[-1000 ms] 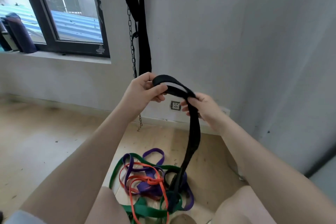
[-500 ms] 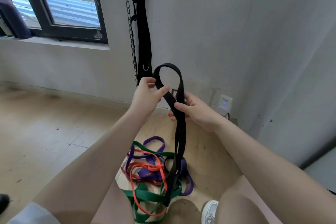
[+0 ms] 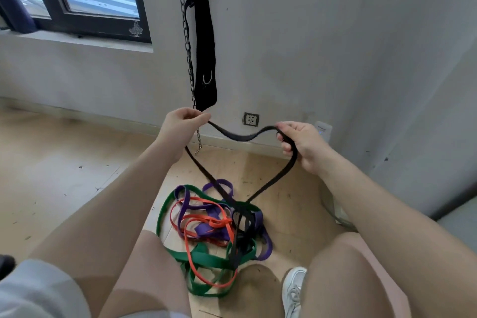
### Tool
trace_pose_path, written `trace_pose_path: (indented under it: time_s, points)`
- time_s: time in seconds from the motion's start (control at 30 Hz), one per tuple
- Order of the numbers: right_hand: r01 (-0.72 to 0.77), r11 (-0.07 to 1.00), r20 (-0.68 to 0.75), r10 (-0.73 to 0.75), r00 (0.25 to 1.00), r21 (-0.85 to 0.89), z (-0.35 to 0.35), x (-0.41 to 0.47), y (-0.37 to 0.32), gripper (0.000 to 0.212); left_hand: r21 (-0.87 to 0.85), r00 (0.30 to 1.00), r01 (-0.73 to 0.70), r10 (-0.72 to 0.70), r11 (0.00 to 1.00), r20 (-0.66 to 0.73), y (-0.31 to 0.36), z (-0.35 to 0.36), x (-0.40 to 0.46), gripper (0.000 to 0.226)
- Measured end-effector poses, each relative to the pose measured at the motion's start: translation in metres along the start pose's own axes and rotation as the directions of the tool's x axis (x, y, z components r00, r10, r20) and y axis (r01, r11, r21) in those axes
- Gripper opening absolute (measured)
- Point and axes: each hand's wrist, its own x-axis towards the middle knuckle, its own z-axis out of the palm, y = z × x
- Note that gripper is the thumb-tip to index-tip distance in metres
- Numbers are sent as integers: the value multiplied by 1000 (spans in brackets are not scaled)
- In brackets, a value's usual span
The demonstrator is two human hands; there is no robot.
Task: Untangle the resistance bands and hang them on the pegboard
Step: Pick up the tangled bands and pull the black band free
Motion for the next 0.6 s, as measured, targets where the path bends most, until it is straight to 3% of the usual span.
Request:
trace_pose_path:
  time_s: [0.1,0.17,0.27,0.33,0.43,0.53,0.6]
  points:
    - [26,988,-27,-22,999,151,-5,2,-11,20,78,997,-49,43,996,71,-9,-3,-1,13]
    - [64,982,-78,-50,996,179,-10,6,-18,20,-8,993,-31,32,999,112,-10,-2,-4,11]
    - [68,998,-134,-67,989,-1,-9,13,-17,20,-362,985,66,-2,930,174,1,5,-7,5]
    - [56,986,-143,-79,987,-157,-3,17,-8,19,-501,971,101,24,860,237,18,12,-11,11]
    - [67,963,-121,-101,987,-263,6,24,10,23,-554,950,69,115,830,290,41,21,-18,26]
    - [91,887,-54,-129,990,-453,17,23,31,27,-572,955,16,156,820,251,50,32,-20,35]
    - [161,864,-66,-218,974,-477,26,10,48,38,-549,963,4,146,836,228,50,41,-18,40]
